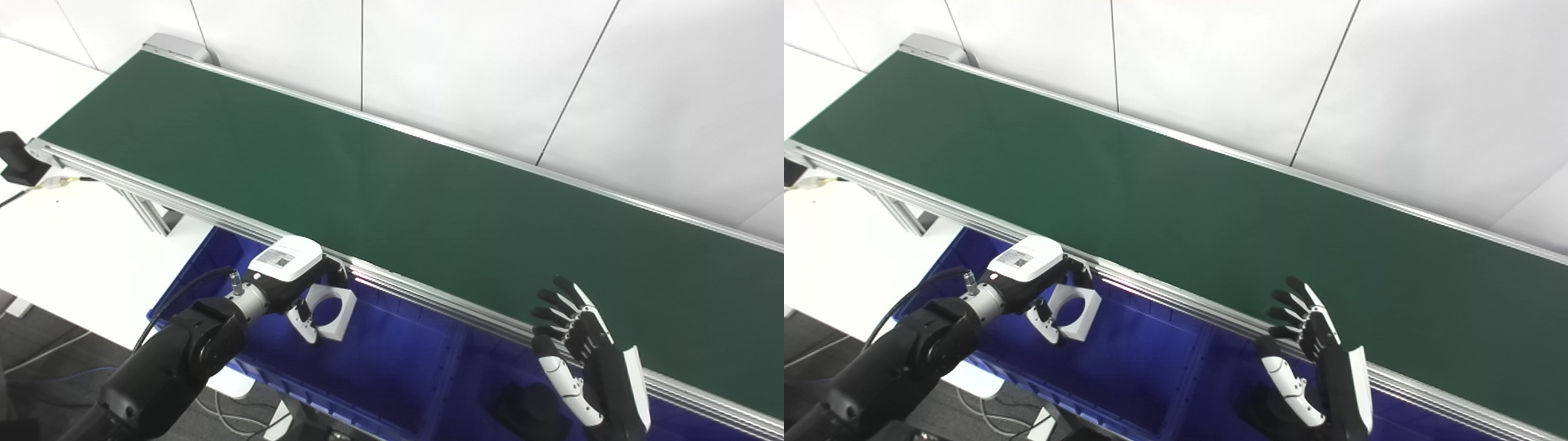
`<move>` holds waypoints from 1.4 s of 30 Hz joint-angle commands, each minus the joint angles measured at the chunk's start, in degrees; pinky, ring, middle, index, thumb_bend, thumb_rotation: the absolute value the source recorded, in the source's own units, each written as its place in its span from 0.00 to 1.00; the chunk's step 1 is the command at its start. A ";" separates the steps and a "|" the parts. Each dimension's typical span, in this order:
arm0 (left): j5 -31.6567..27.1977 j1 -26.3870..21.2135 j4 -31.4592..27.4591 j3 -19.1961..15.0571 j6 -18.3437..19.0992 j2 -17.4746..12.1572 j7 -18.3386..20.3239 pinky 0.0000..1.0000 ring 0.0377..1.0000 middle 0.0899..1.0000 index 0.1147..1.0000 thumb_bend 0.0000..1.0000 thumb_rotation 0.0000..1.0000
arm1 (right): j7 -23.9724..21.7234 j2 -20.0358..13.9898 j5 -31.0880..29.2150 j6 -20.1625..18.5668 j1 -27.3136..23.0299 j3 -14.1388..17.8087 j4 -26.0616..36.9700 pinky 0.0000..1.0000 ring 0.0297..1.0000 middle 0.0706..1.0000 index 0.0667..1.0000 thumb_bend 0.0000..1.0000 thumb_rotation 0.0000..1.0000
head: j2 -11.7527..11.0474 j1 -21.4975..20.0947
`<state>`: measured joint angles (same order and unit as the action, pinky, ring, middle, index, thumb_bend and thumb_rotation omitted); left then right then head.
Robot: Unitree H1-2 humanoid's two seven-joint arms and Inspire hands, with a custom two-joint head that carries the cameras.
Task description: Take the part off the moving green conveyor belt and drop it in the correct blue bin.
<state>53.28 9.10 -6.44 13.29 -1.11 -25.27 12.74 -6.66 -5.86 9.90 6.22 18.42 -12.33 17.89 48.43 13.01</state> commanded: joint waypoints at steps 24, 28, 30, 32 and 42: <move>-19.67 3.07 -25.23 -7.42 -0.49 0.65 4.40 0.60 0.72 0.78 0.80 0.64 0.00 | 0.23 0.46 -0.75 1.28 0.37 -0.13 0.48 0.64 0.74 0.80 0.88 0.57 0.61 | -2.37 -3.88; -29.49 2.97 -26.59 -7.91 -3.05 2.86 3.76 0.60 0.69 0.73 0.78 0.63 0.24 | 0.35 0.50 -0.54 1.53 0.73 -0.22 0.25 0.64 0.74 0.80 0.88 0.58 0.61 | -2.81 -5.04; -34.89 3.16 -26.48 -7.55 -4.04 4.14 3.94 0.62 0.70 0.73 0.78 0.64 0.33 | 0.49 0.52 -0.23 1.85 0.84 -0.29 0.13 0.64 0.74 0.80 0.88 0.58 0.62 | -2.91 -5.48; -39.66 3.55 -26.25 -6.87 -4.30 5.50 4.45 0.64 0.70 0.74 0.78 0.67 0.44 | 0.56 0.57 -0.13 1.92 0.95 -0.37 0.08 0.64 0.74 0.80 0.88 0.58 0.62 | -3.12 -6.31; -50.70 3.25 -17.44 -1.86 -6.13 14.60 4.77 0.69 0.72 0.76 0.80 0.76 0.59 | 1.55 1.70 0.69 3.10 1.47 -1.31 -1.16 0.65 0.75 0.80 0.87 0.59 0.62 | -4.53 -13.25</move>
<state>4.89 13.19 -24.54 10.95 -5.23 -11.78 18.31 -5.75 -4.83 10.44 6.24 19.97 -13.40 16.04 43.95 1.14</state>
